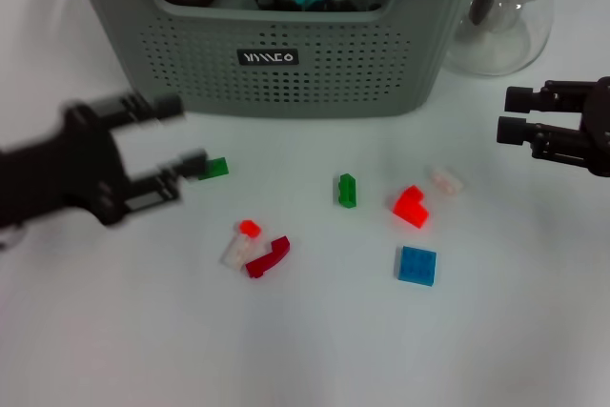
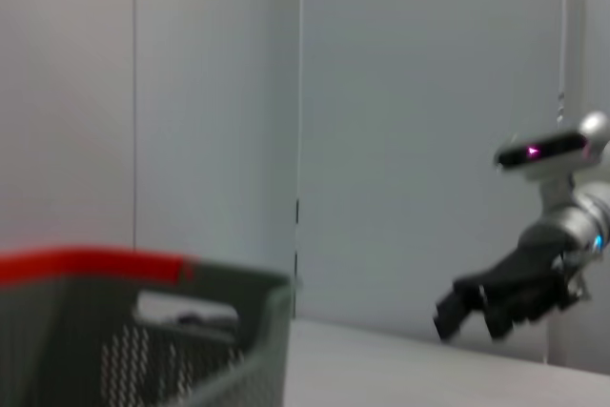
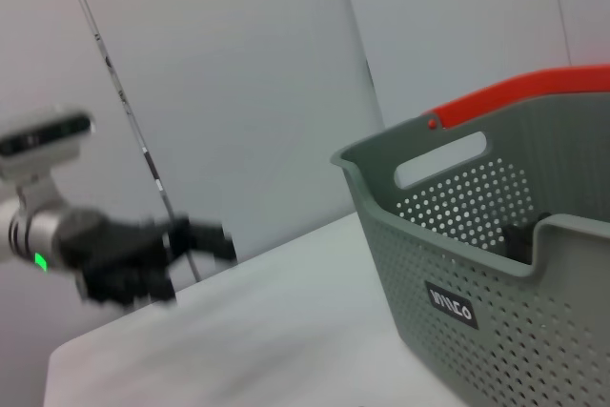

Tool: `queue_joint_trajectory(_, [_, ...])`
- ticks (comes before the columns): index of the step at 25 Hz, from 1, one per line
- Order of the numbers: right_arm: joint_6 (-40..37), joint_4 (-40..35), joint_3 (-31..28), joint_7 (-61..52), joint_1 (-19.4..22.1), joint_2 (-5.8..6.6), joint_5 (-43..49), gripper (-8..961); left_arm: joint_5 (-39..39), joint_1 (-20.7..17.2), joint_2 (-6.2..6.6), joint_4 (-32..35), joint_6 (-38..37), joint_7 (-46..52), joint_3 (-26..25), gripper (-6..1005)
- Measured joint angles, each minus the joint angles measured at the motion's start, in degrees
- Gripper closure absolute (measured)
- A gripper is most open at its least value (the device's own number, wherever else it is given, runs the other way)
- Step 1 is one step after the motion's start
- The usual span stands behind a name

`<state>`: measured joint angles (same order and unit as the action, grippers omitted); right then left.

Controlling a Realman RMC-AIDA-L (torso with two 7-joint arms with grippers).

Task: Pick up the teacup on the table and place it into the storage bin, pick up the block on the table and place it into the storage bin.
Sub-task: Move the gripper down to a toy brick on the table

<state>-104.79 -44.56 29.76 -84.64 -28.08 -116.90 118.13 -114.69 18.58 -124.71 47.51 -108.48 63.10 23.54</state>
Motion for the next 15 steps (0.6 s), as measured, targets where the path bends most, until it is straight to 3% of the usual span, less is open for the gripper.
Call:
queue_joint_trajectory(8, [1.2, 0.0, 0.2, -1.0, -0.1, -0.21, 0.7, 451, -7.1, 1.3, 0.25, -14.6, 13.3, -11.7, 0.2, 405])
queue_joint_trajectory(15, [1.5, 0.5, 0.3, -1.1, -0.1, -0.29, 1.5, 450, -10.1, 0.7, 0.05, -21.6, 22.0, -23.6, 0.0, 489])
